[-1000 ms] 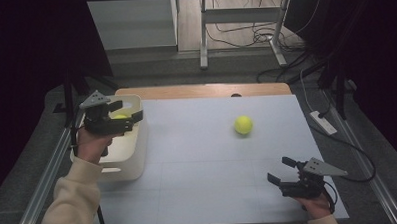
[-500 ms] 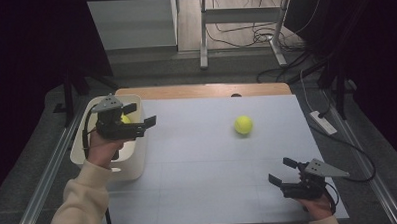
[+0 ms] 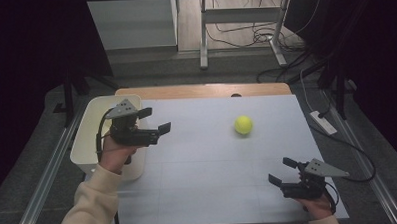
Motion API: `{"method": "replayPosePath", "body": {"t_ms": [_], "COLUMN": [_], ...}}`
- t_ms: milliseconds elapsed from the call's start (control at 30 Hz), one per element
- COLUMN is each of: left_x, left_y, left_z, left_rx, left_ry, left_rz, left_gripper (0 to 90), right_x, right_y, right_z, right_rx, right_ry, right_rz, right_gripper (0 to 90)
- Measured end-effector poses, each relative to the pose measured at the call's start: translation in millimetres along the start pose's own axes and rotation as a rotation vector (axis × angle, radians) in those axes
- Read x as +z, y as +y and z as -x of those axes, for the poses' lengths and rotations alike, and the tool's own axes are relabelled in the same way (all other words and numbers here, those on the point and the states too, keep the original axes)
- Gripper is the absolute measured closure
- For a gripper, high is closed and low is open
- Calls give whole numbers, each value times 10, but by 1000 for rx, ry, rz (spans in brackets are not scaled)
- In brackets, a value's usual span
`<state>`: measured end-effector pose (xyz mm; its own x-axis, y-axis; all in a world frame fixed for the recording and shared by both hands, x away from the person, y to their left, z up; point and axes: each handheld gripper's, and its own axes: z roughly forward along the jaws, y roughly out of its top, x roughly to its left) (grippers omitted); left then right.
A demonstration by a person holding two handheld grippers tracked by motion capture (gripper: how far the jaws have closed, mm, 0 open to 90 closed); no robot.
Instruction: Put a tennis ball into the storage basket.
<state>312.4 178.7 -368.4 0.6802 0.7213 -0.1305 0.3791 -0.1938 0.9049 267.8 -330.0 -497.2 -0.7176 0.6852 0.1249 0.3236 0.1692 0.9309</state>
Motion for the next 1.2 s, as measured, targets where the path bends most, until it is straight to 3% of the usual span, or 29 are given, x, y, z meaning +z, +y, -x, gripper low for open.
{"method": "replayPosePath", "body": {"t_ms": [167,1200], "left_x": [61,390], "left_y": [-7,27], "left_z": [50,311], "left_rx": [-12,5], "left_ry": [-32,-127], "left_rz": [16,20], "left_gripper": [129,130], "right_x": [6,3], "right_y": [1,15], "right_z": [0,16], "right_rx": [-3,4], "right_ry": [3,-3], "right_rz": [-1,7], "right_gripper": [110,111]}}
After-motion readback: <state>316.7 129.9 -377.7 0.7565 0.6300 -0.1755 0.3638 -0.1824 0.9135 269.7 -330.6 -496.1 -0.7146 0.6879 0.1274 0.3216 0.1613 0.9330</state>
